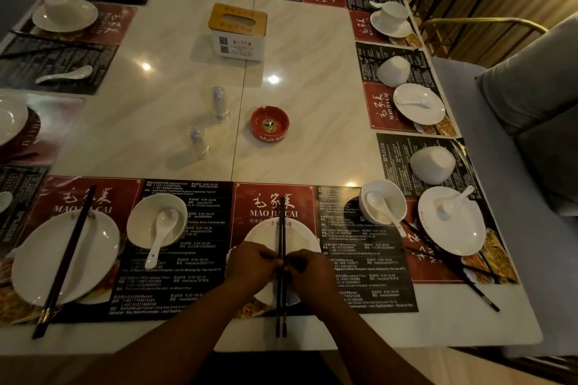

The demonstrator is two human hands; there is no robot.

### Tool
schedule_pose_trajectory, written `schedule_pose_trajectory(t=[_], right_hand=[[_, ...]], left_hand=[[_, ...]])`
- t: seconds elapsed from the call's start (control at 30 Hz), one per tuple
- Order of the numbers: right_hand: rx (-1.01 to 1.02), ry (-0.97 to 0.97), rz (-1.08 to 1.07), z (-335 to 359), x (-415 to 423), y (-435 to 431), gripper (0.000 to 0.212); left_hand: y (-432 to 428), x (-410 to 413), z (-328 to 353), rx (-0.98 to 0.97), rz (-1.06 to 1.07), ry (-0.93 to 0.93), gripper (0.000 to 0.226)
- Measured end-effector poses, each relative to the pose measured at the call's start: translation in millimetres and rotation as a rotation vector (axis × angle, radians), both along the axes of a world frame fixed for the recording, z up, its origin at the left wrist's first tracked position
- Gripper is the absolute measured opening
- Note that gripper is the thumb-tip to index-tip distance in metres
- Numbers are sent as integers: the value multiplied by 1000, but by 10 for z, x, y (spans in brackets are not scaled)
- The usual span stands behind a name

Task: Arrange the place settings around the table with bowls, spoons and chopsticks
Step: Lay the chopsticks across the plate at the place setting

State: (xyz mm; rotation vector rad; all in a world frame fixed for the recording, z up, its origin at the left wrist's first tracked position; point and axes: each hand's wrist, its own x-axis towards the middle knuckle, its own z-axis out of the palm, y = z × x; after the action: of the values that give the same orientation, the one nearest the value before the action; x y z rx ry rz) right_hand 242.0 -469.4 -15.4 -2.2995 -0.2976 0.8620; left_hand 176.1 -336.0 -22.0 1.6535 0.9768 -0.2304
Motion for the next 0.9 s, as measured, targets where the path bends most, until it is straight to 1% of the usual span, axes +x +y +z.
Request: schedule_pose_trajectory(t=[0.13,0.23,0.33,0.37,0.4,0.47,0.5,0.6,0.7,0.9], right_hand=[[16,-4,2,9,0,-2,25],[10,-23,22,34,-1,-4,26],[-29,-58,59,49,3,0,29],[-50,-88,83,58,2,5,31],[-60,-115,112,65,0,6,35],[-59,-140,209,76,-11,-11,44],[-59,-161,275,89,-17,-24,47],[-48,-240,388,109,-30,-73,46],[-30,-253,399,96,-41,-89,44],[11,-239,382,90,-34,-104,42]], left_hand=[[-1,2,-14,-3,-2,-3,7],[3,-1,-1,19,-16,2,11],[7,-12,-3,25,-34,2,11],[12,-15,-3,42,-50,-2,9],[25,-16,-16,113,-99,-2,8],[49,-19,-34,314,-224,18,22],[61,-23,-14,371,-261,8,27],[98,-32,20,412,-347,-44,30],[133,-63,29,436,-429,-75,35],[141,-71,41,454,-456,-105,40]])
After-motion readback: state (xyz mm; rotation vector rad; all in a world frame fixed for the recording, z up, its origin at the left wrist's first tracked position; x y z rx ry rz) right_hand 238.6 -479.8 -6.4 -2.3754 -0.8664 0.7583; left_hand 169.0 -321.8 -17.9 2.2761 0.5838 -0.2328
